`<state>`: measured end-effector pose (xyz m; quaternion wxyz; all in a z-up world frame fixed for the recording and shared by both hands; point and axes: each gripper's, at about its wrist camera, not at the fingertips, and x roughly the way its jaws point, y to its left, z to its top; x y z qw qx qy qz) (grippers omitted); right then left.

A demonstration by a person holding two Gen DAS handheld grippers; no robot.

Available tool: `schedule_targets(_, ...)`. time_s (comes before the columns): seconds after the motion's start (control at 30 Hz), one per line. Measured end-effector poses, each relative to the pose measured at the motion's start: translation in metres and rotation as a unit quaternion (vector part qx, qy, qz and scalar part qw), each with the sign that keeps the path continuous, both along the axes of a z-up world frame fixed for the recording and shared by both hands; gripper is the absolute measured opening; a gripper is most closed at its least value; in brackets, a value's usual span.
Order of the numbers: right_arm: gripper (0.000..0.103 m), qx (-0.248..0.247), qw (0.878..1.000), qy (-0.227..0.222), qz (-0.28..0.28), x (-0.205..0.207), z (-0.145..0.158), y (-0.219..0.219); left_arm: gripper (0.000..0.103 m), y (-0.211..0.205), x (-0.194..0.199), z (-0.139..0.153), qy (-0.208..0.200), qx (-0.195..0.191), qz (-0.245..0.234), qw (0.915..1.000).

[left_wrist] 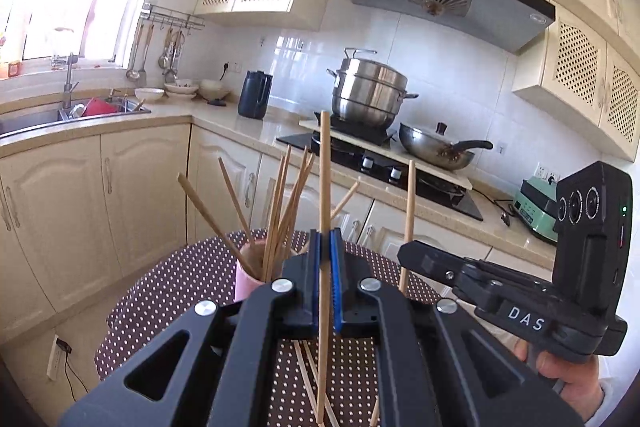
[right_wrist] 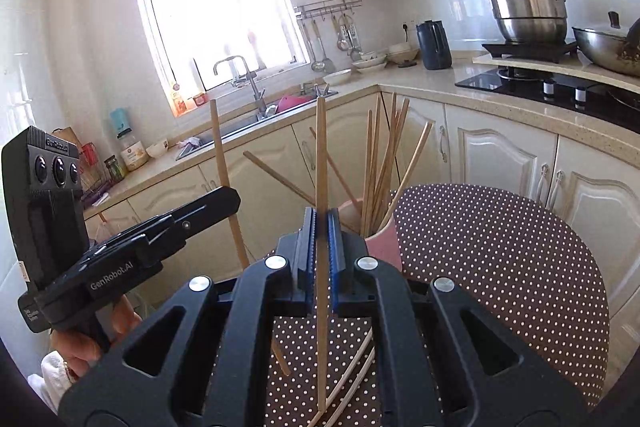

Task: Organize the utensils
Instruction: 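Carry both held chopsticks up over the pink cup, then open both grippers to drop the chopsticks into the pink cup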

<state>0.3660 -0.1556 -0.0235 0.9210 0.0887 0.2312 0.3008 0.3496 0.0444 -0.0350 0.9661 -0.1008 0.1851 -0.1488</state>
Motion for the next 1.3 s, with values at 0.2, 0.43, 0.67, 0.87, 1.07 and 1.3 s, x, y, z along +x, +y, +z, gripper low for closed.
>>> schedule_targets(0.2, 0.006, 0.009, 1.0, -0.028, -0.01, 0.015, 0.012, -0.001, 0.005, 0.003, 0.008, 0.01, -0.05, -0.009, 0.016, 0.9986)
schedule_targets(0.43, 0.006, 0.021, 0.995, -0.09, -0.039, 0.037, 0.027, 0.007, 0.005, -0.001, 0.029, 0.022, -0.107, -0.014, 0.049, 0.9929)
schedule_targets(0.67, 0.006, 0.036, 0.985, -0.156, -0.067, 0.058, 0.033, 0.019, 0.005, 0.001, 0.054, 0.029, -0.154, -0.012, 0.08, 0.9847)
schedule_targets(0.87, 0.006, 0.047, 0.982, -0.162, -0.079, 0.085, 0.02, 0.026, 0.005, -0.001, 0.082, 0.016, -0.159, 0.004, 0.095, 0.9828)
schedule_targets(1.07, 0.006, 0.037, 0.984, -0.161, -0.073, 0.099, 0.003, 0.033, 0.005, -0.002, 0.099, -0.011, -0.133, 0.011, 0.093, 0.9868)
schedule_targets(1.3, 0.006, -0.011, 0.986, -0.155, -0.055, 0.091, -0.026, 0.046, 0.006, -0.001, 0.107, -0.034, -0.08, 0.022, 0.082, 0.9932)
